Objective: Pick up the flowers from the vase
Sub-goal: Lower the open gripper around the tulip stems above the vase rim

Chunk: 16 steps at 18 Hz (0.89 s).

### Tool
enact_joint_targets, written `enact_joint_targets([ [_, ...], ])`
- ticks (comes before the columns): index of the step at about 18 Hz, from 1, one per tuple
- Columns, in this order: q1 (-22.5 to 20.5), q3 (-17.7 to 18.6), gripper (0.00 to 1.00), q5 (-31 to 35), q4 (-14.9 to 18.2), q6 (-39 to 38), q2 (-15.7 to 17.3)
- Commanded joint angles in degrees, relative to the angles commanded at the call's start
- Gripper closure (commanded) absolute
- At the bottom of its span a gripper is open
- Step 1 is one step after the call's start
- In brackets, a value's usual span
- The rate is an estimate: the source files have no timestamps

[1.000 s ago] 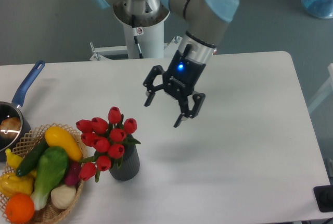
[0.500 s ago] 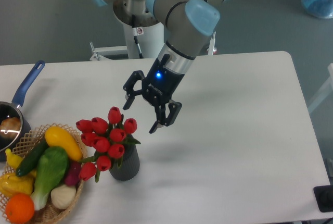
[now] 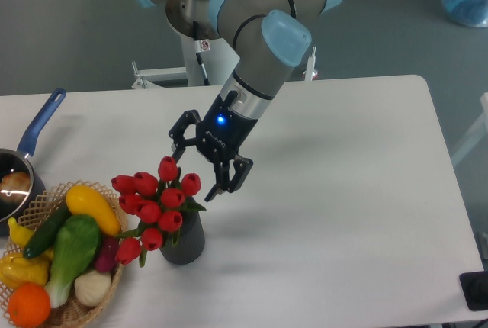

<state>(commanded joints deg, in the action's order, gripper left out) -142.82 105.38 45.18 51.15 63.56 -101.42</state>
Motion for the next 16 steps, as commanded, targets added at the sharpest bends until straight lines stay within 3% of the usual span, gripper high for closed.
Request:
enact_joint_targets([
  [16,0.0,-1.41,0.0,-2.56,-1.5,-0.27,-2.37],
])
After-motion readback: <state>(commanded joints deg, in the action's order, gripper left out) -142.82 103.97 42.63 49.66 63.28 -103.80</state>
